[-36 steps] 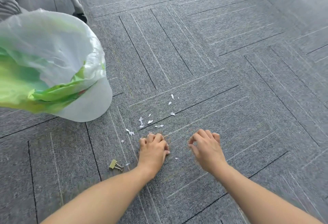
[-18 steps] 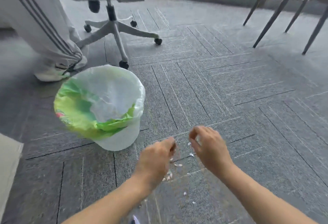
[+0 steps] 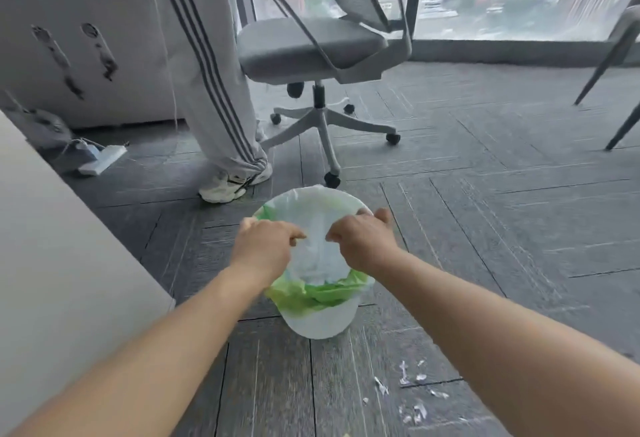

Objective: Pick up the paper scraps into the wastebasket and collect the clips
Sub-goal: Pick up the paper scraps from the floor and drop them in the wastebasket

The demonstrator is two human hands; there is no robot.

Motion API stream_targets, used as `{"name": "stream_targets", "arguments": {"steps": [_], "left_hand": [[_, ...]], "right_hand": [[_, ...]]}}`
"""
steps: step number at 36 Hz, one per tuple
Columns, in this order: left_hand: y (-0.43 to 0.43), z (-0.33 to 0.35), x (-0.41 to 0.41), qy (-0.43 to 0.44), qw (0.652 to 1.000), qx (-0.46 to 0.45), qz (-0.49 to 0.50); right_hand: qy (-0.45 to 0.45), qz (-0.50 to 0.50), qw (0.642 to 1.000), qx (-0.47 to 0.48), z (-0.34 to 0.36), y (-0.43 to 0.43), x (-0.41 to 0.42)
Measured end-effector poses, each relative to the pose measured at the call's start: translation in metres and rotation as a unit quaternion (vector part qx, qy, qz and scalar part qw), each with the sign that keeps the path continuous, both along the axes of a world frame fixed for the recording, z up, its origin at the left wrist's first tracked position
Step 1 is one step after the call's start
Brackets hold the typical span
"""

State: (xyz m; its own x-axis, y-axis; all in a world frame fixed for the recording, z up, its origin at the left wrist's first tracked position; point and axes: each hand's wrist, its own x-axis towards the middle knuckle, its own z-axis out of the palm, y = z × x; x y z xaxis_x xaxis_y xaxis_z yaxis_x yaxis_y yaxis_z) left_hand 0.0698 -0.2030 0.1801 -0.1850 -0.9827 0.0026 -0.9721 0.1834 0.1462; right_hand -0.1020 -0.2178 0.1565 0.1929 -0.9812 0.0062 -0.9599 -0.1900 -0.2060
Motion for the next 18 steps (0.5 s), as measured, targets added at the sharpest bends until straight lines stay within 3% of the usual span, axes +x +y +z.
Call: {"name": "stream_targets", "arguments": {"steps": [4, 11, 18], "left_hand": [[-0.003, -0.009, 0.004, -0.027, 1.0, 0.007, -0.002], [-0.01, -0.012, 0.0, 0.015, 0.999, -0.01, 0.03], [-0.008, -0.008, -0.017, -0.061, 0.989, 0.132, -0.035]], "right_hand": [[0.008, 0.033, 0.999, 0.007, -0.001, 0.005, 0.0], [-0.038, 0.029, 0.998, -0.049, -0.001, 0.021, -0.019], [-0.041, 0.04, 0.997, -0.055, -0.014, 0.043, -0.038]]}}
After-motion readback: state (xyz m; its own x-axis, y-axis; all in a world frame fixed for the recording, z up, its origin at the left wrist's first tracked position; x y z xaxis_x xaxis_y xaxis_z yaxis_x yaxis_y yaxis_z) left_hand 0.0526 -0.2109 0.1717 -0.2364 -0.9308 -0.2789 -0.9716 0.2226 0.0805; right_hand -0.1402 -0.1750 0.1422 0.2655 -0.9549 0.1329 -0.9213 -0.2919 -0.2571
